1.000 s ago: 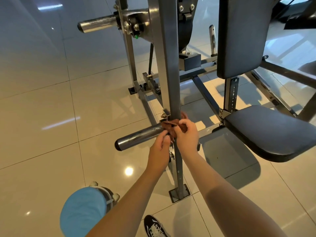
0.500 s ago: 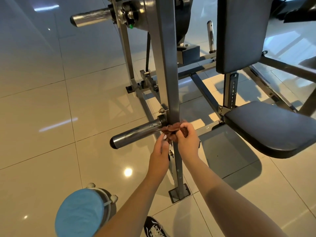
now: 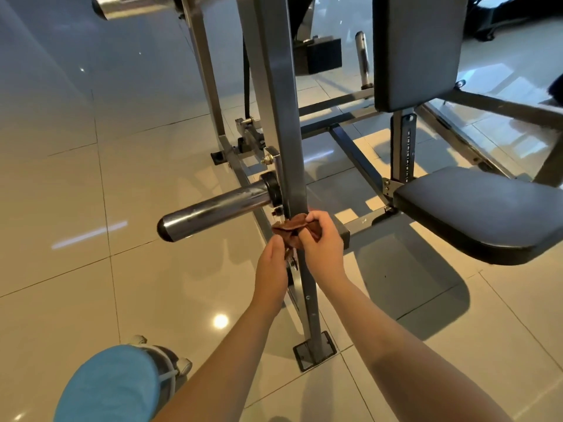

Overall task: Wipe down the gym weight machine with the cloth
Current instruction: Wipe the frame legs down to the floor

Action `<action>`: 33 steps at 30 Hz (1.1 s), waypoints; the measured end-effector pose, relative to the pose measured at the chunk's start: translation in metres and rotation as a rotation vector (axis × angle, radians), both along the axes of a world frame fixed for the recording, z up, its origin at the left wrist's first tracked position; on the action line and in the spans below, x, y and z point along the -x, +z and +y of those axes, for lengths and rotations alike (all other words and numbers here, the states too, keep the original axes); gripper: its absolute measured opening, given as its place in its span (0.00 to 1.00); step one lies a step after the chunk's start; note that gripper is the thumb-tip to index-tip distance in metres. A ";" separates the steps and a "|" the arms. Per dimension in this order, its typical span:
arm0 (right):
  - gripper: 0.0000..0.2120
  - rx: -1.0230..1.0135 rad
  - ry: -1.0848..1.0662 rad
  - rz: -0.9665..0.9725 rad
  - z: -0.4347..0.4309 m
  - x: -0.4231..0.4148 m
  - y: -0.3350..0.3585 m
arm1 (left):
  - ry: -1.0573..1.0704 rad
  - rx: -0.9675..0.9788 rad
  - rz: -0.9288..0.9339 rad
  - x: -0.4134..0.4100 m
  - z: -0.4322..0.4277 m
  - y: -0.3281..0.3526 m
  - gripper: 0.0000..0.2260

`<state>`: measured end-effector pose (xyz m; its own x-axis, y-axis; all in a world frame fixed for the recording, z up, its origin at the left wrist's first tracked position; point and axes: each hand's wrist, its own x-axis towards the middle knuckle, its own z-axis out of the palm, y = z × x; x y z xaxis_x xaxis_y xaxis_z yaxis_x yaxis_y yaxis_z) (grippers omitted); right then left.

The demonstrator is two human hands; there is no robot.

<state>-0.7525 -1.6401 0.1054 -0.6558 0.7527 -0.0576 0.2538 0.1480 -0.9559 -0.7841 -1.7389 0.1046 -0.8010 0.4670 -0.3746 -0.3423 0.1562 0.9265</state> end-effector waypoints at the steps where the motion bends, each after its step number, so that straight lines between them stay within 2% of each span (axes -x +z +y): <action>1: 0.13 0.013 -0.014 0.002 -0.003 -0.007 -0.012 | -0.015 -0.021 0.008 -0.003 -0.001 -0.008 0.14; 3: 0.12 0.004 -0.042 -0.005 -0.006 -0.017 -0.025 | -0.061 -0.025 0.060 -0.009 -0.003 -0.020 0.15; 7: 0.09 -0.026 -0.043 -0.001 0.002 -0.014 -0.023 | -0.020 -0.018 0.177 -0.011 -0.002 -0.032 0.14; 9: 0.07 -0.083 -0.057 0.050 0.009 -0.010 -0.013 | -0.015 -0.011 0.240 -0.008 -0.002 -0.037 0.12; 11: 0.10 -0.131 -0.040 0.147 0.009 -0.003 -0.011 | 0.015 -0.037 0.325 -0.003 0.001 -0.049 0.12; 14: 0.15 -0.203 -0.047 0.212 -0.003 -0.009 -0.045 | 0.027 -0.114 0.441 -0.002 0.004 -0.077 0.12; 19: 0.13 -0.419 -0.116 0.151 -0.008 -0.034 -0.111 | -0.004 -0.128 0.700 -0.004 0.007 -0.130 0.17; 26: 0.09 -0.515 -0.115 0.341 -0.012 -0.011 -0.076 | 0.012 -0.284 0.581 -0.001 -0.005 -0.144 0.12; 29: 0.09 -0.463 -0.154 0.369 -0.022 -0.011 -0.092 | -0.036 -0.320 0.507 -0.002 -0.008 -0.150 0.13; 33: 0.10 -0.478 -0.172 0.260 -0.020 -0.031 -0.114 | -0.073 -0.271 0.643 -0.006 -0.010 -0.149 0.16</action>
